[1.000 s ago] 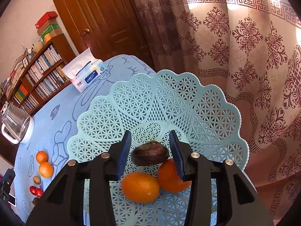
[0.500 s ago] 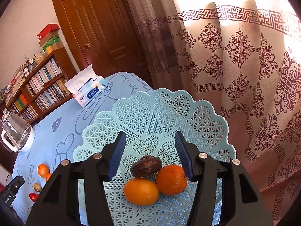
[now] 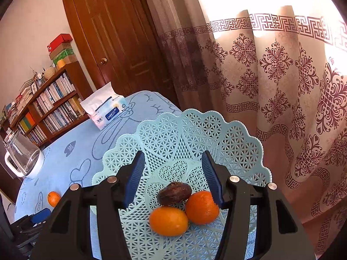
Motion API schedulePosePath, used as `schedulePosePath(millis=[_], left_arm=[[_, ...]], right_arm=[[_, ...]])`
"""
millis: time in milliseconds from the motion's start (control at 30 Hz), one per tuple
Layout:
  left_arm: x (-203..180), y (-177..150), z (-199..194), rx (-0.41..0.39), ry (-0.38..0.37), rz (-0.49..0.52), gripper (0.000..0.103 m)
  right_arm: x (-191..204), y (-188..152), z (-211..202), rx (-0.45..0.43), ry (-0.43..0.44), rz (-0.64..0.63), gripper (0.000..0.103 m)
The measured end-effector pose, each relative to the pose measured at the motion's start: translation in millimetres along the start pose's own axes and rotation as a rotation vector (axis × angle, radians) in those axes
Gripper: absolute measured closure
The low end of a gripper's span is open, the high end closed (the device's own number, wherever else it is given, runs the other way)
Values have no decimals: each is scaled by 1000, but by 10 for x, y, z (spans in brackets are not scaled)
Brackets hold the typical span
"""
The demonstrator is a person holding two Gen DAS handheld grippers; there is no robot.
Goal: Organize fruits
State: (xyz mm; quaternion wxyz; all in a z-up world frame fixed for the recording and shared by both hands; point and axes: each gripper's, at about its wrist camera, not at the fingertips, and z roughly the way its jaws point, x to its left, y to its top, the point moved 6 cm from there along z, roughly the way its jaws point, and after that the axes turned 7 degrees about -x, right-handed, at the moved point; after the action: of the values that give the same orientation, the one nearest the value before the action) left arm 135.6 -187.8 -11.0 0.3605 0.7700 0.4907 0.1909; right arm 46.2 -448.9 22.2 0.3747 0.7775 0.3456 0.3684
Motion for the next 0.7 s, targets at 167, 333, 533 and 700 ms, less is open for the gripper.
schedulePosePath(millis=[167,333,533,700], left_arm=[[-151,32,100,15,-17,19,43],[-291,38,228,45,-29,37,43],[-362,-4,384,79,-31,38,61],[-386,21,322,69,-60,29,66]], right_arm=[[-4,-8,8,5,5,8,46],[-15,-11,1,2,6,14,46],[-14,-2,-1,1,9,17,46],[-42,20,-18,-11,1,31,46]])
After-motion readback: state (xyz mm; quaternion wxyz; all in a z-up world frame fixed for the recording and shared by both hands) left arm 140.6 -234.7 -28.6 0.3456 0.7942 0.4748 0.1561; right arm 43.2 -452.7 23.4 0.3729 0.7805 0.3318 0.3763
